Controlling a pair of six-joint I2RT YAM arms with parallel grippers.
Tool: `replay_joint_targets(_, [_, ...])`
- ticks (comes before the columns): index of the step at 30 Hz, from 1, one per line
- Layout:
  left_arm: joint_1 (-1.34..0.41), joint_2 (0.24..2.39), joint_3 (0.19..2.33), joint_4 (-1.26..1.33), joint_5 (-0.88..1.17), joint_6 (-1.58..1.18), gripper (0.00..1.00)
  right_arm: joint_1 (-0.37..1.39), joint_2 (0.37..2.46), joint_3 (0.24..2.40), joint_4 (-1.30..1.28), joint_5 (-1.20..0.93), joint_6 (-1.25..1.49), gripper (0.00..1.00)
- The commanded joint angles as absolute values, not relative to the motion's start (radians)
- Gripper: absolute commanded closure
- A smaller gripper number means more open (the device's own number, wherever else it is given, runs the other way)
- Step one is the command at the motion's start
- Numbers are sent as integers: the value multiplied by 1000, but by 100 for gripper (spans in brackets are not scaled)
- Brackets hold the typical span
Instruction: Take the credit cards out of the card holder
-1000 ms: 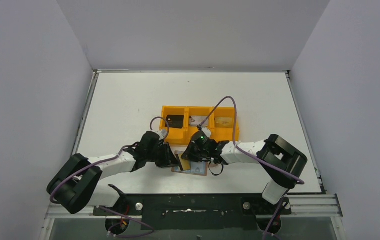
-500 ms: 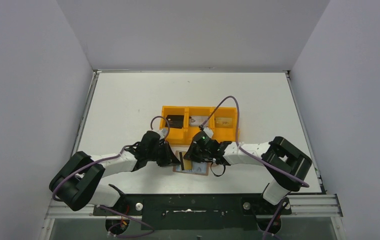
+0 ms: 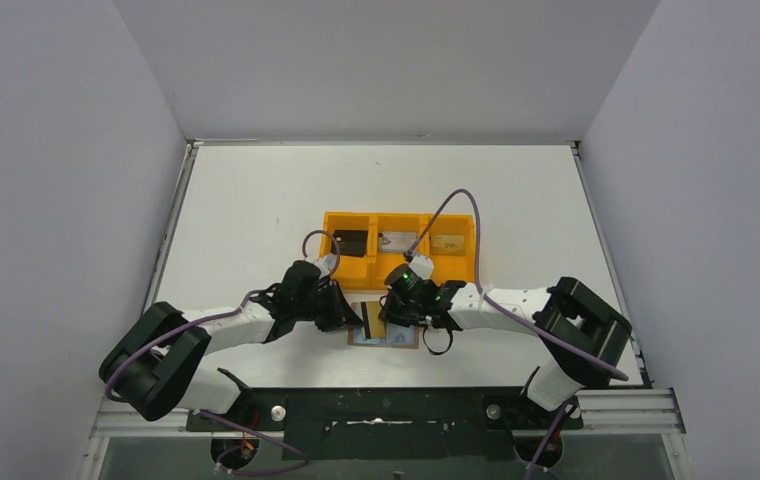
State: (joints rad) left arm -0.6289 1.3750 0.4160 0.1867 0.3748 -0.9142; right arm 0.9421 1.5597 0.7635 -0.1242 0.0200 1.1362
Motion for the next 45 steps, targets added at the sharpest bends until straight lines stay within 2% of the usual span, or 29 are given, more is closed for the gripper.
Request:
replay_joint_targets(1, [-631, 1385, 453, 247, 396, -917, 100, 970, 1591, 834, -206, 115, 1139, 87])
replay_joint_targets(3, [-631, 1387, 453, 247, 397, -917, 100, 972, 1590, 832, -196, 116, 1133, 84])
replay_joint_targets(9, [-631, 1390, 456, 247, 399, -918, 100, 962, 1565, 735, -18, 34, 1158, 64])
replay_joint_targets(11, [-631, 1390, 458, 247, 400, -918, 100, 958, 1555, 697, 48, 7, 1171, 61])
replay_joint_targets(20, [-631, 1402, 462, 287, 416, -943, 100, 949, 1551, 634, 160, -54, 1203, 62])
replay_joint_targets(25, [-631, 1415, 464, 318, 417, -965, 88, 944, 1551, 618, 178, -67, 1217, 63])
replay_joint_targets(31, [-633, 1421, 466, 314, 406, -975, 85, 941, 1553, 617, 173, -67, 1221, 64])
replay_joint_targets(33, [-632, 1419, 468, 308, 401, -974, 88, 940, 1552, 615, 172, -67, 1223, 64])
replay_joint_targets(35, [-632, 1414, 471, 288, 393, -968, 98, 938, 1551, 617, 171, -67, 1220, 65])
replay_joint_targets(36, [-632, 1408, 470, 278, 388, -962, 100, 938, 1545, 618, 170, -64, 1215, 65])
replay_joint_targets(40, [-631, 1334, 469, 200, 344, -925, 100, 935, 1484, 646, 122, -26, 1155, 63])
replay_joint_targets(45, [-615, 1152, 457, 144, 310, -901, 100, 909, 1335, 676, 70, 11, 1052, 53])
